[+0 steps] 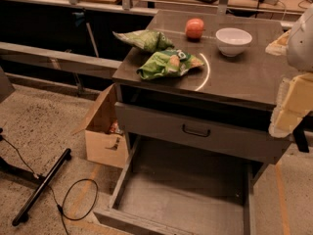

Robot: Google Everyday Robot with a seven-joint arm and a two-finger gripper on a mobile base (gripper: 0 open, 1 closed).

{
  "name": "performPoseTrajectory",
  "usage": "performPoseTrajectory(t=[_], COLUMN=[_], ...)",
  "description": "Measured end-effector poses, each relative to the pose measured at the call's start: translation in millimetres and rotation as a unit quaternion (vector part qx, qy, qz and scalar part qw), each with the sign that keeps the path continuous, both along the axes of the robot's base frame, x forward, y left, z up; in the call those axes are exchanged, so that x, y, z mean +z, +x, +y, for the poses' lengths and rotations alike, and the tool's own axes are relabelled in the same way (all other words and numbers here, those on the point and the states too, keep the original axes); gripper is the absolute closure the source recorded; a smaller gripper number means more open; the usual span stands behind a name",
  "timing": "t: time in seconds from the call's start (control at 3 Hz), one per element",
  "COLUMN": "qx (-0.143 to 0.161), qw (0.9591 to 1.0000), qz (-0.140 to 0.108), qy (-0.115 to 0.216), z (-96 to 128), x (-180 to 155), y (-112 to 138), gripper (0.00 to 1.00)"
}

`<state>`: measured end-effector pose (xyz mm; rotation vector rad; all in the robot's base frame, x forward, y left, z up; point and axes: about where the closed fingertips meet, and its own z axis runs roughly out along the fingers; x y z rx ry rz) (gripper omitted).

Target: Place apple into middle drawer

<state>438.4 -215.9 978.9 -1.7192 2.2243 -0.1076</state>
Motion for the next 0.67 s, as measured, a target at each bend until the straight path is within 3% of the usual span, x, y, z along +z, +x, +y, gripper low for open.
performPoseTrajectory(t=[0.33, 0.67], qx=[0.0, 0.002], qw=[1.0, 0.9996], qz=[0.0, -0.027], qy=[0.0, 0.011], z=[0, 3], x=[0, 2], y=[0, 25], gripper=[0.0, 0.0])
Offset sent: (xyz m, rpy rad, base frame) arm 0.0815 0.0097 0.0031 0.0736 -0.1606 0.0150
